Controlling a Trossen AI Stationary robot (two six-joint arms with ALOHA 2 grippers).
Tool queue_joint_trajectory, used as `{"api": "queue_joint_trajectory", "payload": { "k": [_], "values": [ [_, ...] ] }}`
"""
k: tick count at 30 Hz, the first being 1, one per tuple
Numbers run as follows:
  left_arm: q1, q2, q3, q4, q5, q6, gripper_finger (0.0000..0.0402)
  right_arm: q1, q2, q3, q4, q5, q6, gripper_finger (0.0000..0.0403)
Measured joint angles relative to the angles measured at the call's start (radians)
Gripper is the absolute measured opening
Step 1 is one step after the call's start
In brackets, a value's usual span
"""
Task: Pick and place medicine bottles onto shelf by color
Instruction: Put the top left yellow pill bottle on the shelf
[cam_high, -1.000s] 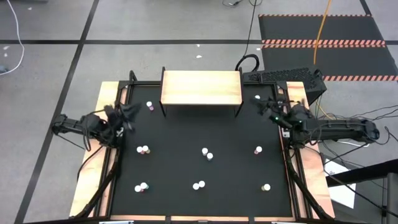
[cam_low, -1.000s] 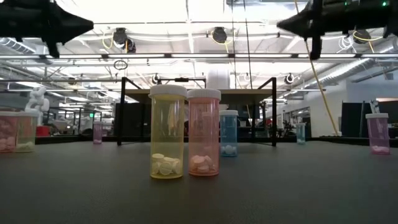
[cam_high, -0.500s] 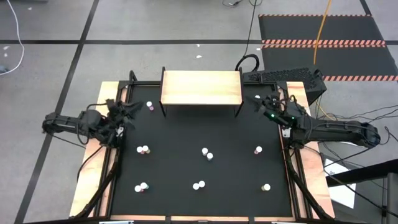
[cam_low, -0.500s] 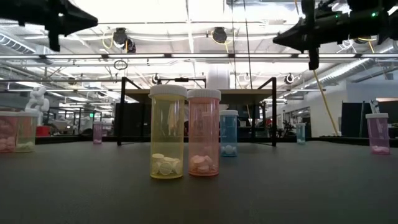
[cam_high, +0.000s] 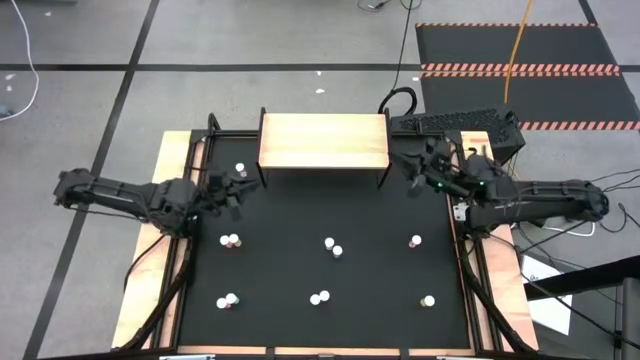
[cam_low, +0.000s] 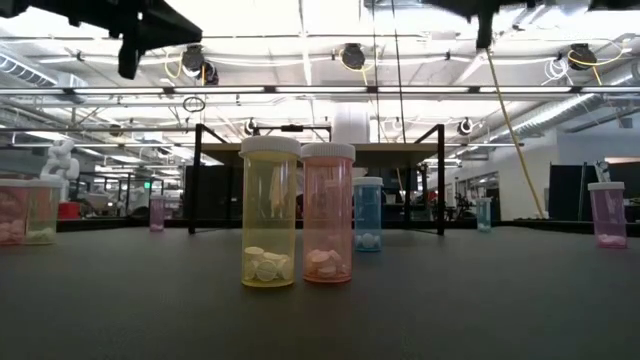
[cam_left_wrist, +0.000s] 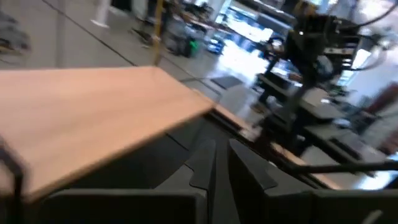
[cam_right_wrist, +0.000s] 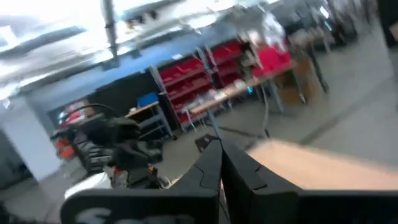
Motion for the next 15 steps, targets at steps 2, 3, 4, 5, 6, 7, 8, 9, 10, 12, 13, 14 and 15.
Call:
{"api": "queue_joint_trajectory", "payload": {
  "k": [2,3,4,5,6,7,8,9,10,12,13,14,15],
  "values": [
    [0.02,0.011,0.0,0.002,0.076,-0.02,0.0042,0.016,0.002,0.003,0.076,0.009,-0.105,0.0],
    [0.031,0.018,0.0,0.003,0.109,-0.02,0.0042,0.019,0.003,0.002,0.119,0.041,-0.102,0.0],
    [0.041,0.025,0.007,-0.008,0.14,-0.011,0.0042,0.021,0.004,0.002,0.153,0.087,-0.071,0.0],
    [0.05,0.029,0.017,-0.017,0.179,0.006,0.0042,0.02,0.002,0.002,0.163,0.127,-0.03,0.0],
    [0.06,0.032,0.033,-0.034,0.222,0.027,0.0042,0.018,0.0,0.002,0.158,0.149,0.005,0.0],
    [0.07,0.038,0.053,-0.06,0.265,0.053,0.0042,0.018,-0.003,0.002,0.143,0.154,0.028,0.0],
    [0.077,0.05,0.074,-0.094,0.307,0.081,0.0042,0.019,-0.003,0.003,0.114,0.145,0.042,0.0],
    [0.081,0.065,0.093,-0.133,0.345,0.104,0.0042,0.028,0.0,0.006,0.077,0.114,0.064,0.0],
    [0.083,0.081,0.112,-0.176,0.378,0.125,0.0042,0.038,0.009,0.011,0.045,0.08,0.096,0.0],
    [0.083,0.129,0.14,-0.228,0.428,0.171,0.0042,0.069,0.042,0.02,-0.007,0.052,0.161,0.0],
    [0.081,0.158,0.149,-0.231,0.45,0.195,0.0042,0.09,0.065,0.027,-0.031,0.052,0.189,0.0],
    [0.078,0.187,0.155,-0.23,0.47,0.215,0.0042,0.111,0.092,0.037,-0.05,0.053,0.212,0.0],
    [0.075,0.216,0.157,-0.227,0.489,0.233,0.0042,0.133,0.122,0.049,-0.069,0.056,0.231,0.0]
  ]
}}
